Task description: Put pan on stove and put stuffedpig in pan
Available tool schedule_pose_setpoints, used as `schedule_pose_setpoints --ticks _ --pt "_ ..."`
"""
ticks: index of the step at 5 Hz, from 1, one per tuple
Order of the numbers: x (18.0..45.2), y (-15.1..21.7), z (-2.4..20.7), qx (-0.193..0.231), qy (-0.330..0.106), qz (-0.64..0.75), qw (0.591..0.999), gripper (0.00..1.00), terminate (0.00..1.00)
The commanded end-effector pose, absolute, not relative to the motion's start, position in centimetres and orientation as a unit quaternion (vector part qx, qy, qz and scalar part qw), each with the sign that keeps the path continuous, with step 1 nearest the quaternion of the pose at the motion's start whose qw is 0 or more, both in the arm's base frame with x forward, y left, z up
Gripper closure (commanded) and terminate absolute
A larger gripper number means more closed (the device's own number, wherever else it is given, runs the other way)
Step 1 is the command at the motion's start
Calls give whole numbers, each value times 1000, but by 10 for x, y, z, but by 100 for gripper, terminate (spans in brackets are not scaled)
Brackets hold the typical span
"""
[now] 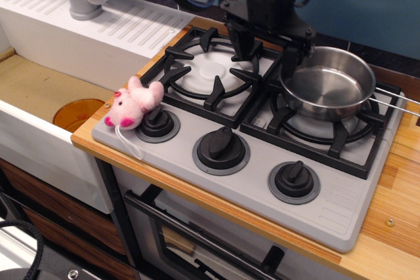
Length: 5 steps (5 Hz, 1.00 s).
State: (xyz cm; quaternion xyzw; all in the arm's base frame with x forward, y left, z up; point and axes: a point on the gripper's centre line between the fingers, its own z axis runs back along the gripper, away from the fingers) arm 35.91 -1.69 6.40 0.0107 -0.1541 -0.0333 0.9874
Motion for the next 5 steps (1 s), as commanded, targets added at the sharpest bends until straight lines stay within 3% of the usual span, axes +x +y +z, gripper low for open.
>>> schedule_pose_setpoints --ticks 1,5 --pt "359 -25 88 26 -166 -31 985 0 0" --pt "358 -41 72 19 -188 -29 982 0 0"
